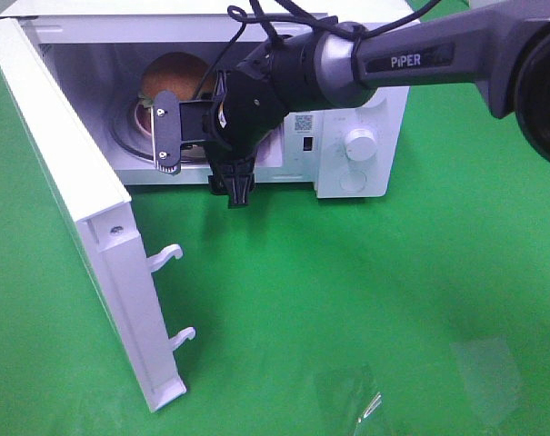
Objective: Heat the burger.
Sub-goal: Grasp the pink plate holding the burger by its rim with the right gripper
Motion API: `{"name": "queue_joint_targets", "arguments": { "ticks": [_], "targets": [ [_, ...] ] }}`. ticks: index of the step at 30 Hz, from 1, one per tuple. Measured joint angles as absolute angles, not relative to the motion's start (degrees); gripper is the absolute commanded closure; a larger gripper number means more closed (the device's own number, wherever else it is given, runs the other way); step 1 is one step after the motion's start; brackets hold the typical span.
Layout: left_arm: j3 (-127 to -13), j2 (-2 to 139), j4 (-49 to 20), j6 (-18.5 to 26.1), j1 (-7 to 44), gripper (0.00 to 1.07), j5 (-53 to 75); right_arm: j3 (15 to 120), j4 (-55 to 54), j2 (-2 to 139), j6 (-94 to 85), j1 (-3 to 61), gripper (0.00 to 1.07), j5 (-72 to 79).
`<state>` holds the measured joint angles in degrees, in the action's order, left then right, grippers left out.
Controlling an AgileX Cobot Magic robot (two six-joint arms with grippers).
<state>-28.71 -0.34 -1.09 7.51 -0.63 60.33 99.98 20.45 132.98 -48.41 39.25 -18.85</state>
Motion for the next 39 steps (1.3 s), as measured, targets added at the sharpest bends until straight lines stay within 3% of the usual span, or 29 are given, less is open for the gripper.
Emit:
{"name": "queue_joint_targets", "arguments": {
  "ticks": [14, 19, 21, 22, 23, 24, 25, 26, 27, 28, 29, 31, 32, 33, 39],
  "targets": [
    [-28.71, -0.34, -1.03, 7.51, -0.63, 0.07, 60.33, 99.98, 16.96, 133.44, -49.68, 37.59, 0.28, -16.44],
    [-28.71, -0.34, -1.03, 7.51, -0.63, 0.07, 60.33, 99.98, 16.73, 133.44, -49.68, 37.07, 0.33, -16.44],
    [-28.71, -0.34, -1.03, 7.51, -0.63, 0.07, 60.33, 99.98, 16.44, 133.44, -49.68, 36.96, 0.39, -16.44],
    [-28.71, -0.34, -1.03, 7.51, -0.63, 0.07, 60.33, 99.98, 15.99, 133.56, -49.68, 36.78, 0.49, -16.44],
    [-28.71, -0.34, -1.03, 7.51, -0.63, 0.07, 60.33, 99.98, 15.99, 133.56, -49.68, 36.78, 0.49, -16.44],
    [-28.71, -0.34, -1.03, 7.51, -0.63, 0.07, 60.33, 99.98, 15.76, 133.56, -49.68, 36.73, 0.6, -16.44],
    [-28.71, -0.34, -1.03, 7.51, -0.63, 0.07, 60.33, 99.98, 15.76, 133.56, -49.68, 36.73, 0.6, -16.44],
    [-28.71, -0.34, -1.03, 7.51, -0.63, 0.07, 60.33, 99.98, 15.58, 133.56, -49.68, 36.73, 0.72, -16.44],
    [-28.71, -0.34, -1.03, 7.51, -0.63, 0.07, 60.33, 99.98, 15.58, 133.56, -49.68, 36.73, 0.72, -16.44],
    [-28.71, -0.34, -1.03, 7.51, -0.63, 0.07, 60.33, 99.98, 15.36, 133.56, -49.68, 36.73, 0.85, -16.5],
    [-28.71, -0.34, -1.03, 7.51, -0.63, 0.07, 60.33, 99.98, 15.36, 133.56, -49.68, 36.73, 0.85, -16.5],
    [-28.71, -0.34, -1.03, 7.51, -0.63, 0.07, 60.33, 100.04, 14.61, 133.56, -49.68, 36.73, 1.0, -16.67],
    [-28.71, -0.34, -1.03, 7.51, -0.63, 0.07, 60.33, 100.04, 14.61, 133.56, -49.68, 36.73, 1.0, -16.67],
    [-28.71, -0.34, -1.03, 7.51, -0.63, 0.07, 60.33, 100.04, 14.61, 133.56, -49.85, 36.73, 1.07, -17.59],
    [-28.71, -0.34, -1.03, 7.51, -0.63, 0.07, 60.33, 100.1, 14.5, 133.21, -50.19, 37.87, 1.07, -19.77]
  ]
}}
